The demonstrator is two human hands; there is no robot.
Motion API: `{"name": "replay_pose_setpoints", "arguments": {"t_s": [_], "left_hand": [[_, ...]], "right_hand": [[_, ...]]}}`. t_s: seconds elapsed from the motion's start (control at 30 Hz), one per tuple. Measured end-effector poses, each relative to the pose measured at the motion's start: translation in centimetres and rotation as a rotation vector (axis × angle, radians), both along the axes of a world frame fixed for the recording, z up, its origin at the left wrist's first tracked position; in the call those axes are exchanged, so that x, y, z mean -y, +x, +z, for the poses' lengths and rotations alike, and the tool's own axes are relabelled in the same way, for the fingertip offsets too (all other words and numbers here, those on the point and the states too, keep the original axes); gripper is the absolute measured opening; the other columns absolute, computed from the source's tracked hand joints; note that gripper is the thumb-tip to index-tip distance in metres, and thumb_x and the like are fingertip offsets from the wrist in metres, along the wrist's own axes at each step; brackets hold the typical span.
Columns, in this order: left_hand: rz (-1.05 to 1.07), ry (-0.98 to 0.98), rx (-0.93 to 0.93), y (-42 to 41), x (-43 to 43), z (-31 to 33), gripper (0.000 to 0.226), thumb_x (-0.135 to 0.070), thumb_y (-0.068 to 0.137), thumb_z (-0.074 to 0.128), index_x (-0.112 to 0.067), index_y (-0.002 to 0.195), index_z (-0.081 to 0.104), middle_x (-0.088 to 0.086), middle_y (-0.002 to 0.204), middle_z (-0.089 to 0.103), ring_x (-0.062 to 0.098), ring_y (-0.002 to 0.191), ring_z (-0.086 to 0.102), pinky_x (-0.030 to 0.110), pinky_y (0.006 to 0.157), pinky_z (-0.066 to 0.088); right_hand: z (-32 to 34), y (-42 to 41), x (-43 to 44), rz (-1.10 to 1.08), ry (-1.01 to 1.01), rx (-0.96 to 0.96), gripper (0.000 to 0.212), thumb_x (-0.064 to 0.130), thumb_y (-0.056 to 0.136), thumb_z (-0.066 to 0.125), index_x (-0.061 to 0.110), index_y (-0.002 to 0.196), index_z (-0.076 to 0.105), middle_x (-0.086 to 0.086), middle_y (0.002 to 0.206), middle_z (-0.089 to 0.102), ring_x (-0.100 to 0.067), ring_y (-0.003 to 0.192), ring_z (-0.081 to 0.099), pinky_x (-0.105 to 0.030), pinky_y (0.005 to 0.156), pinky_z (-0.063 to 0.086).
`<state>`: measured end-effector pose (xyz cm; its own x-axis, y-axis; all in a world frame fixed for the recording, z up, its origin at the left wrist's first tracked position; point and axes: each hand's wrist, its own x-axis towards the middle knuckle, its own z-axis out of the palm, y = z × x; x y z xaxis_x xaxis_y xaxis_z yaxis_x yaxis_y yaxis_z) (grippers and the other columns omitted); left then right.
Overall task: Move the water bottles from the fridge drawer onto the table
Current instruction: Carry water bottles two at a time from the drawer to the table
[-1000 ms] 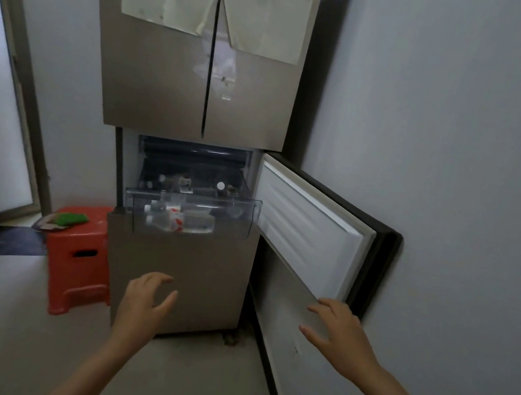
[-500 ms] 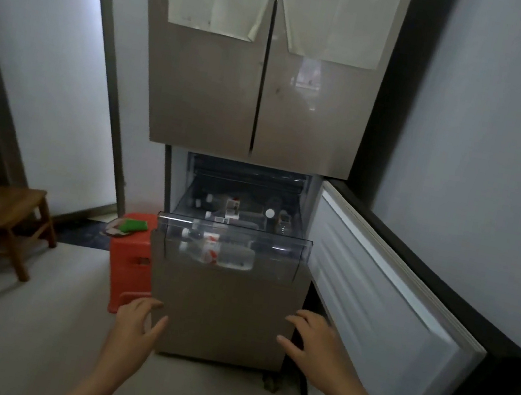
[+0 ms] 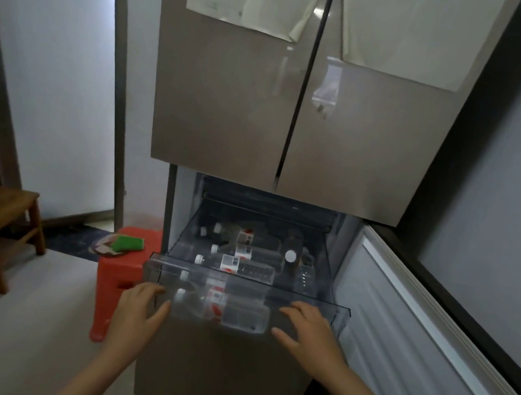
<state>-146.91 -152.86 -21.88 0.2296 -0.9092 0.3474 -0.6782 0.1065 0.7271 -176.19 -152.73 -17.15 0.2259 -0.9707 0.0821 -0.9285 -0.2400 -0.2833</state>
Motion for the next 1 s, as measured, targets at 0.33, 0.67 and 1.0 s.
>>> {"name": "replay_pose_setpoints", "arguments": {"t_s": [0.33, 0.67, 1.0], "left_hand": [[-0.082, -0.019, 0.008, 0.8, 12.1, 0.7, 0.023, -0.007, 0.081, 0.064, -0.006, 0.104, 0.063, 0.01, 0.112, 0.06, 0.022, 0.107, 0.048, 0.02, 0.082, 0.036], [0.009, 0.07, 0.154, 0.8, 18.1, -0.5, 0.029, -0.027, 0.083, 0.058, -0.007, 0.101, 0.067, 0.011, 0.108, 0.063, 0.028, 0.105, 0.05, 0.032, 0.085, 0.035], [0.228, 0.116, 0.063, 0.8, 19.1, -0.7, 0.04, -0.043, 0.077, 0.049, -0.012, 0.095, 0.068, 0.005, 0.103, 0.064, 0.019, 0.098, 0.052, 0.027, 0.077, 0.036]], "right_hand": [[-1.4, 1.5, 10.8, -0.11, 0.095, 0.067, 0.117, 0.092, 0.049, -0.004, 0.026, 0.135, 0.04, 0.005, 0.141, 0.036, -0.012, 0.131, 0.03, -0.029, 0.108, 0.025], [-3.1, 2.6, 17.9, 0.049, 0.138, 0.119, 0.046, 0.039, 0.092, 0.047, 0.025, 0.135, 0.04, 0.007, 0.139, 0.036, -0.01, 0.128, 0.032, -0.025, 0.107, 0.026], [-4.9, 8.0, 27.1, 0.347, 0.291, 0.17, 0.046, 0.039, 0.091, 0.05, 0.023, 0.133, 0.043, 0.003, 0.135, 0.043, -0.014, 0.126, 0.036, -0.028, 0.104, 0.033]]}}
